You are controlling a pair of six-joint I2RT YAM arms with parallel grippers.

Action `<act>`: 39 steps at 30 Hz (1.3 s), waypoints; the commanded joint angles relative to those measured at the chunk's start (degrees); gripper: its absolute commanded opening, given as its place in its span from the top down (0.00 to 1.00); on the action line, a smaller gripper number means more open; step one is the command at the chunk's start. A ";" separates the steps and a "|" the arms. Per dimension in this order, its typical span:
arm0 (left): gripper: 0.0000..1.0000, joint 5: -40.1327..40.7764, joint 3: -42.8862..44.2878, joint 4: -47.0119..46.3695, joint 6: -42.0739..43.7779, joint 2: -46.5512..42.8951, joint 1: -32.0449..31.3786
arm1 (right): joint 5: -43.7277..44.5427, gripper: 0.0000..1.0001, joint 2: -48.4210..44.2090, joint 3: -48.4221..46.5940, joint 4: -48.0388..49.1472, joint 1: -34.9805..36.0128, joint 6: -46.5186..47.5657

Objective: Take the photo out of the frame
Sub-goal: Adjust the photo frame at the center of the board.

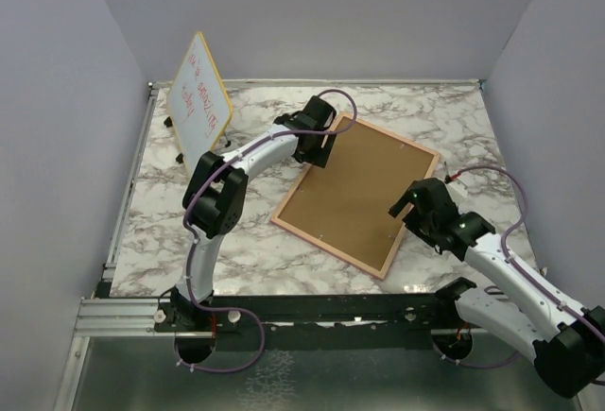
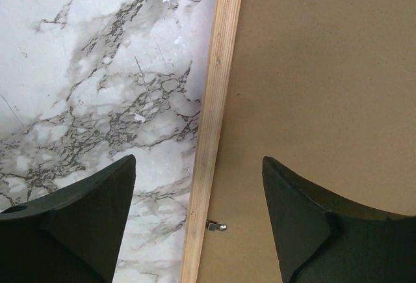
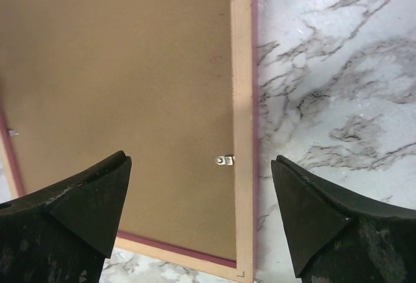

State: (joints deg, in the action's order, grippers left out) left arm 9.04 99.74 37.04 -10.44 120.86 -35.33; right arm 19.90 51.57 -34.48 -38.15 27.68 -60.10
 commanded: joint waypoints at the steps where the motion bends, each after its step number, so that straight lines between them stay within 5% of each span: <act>1: 0.21 0.09 3.13 1.80 1.32 2.45 0.58 | -3.36 0.07 -2.01 0.53 3.06 -0.19 3.13; 10: 0.29 -1.56 5.52 2.08 0.50 6.44 0.61 | -13.25 0.07 -5.80 4.29 10.86 -0.20 8.96; 26: 0.58 -4.80 5.01 1.55 0.61 6.28 1.14 | -14.41 0.09 -2.62 8.32 11.07 -0.23 4.70; 39: 0.68 -5.51 3.27 -0.18 -0.96 5.68 1.92 | -13.33 0.09 -9.97 10.04 10.96 -0.20 5.34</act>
State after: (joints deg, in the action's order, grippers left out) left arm 4.86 103.68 38.17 -10.70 127.15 -33.93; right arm 7.14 44.10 -25.45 -27.49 27.68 -55.37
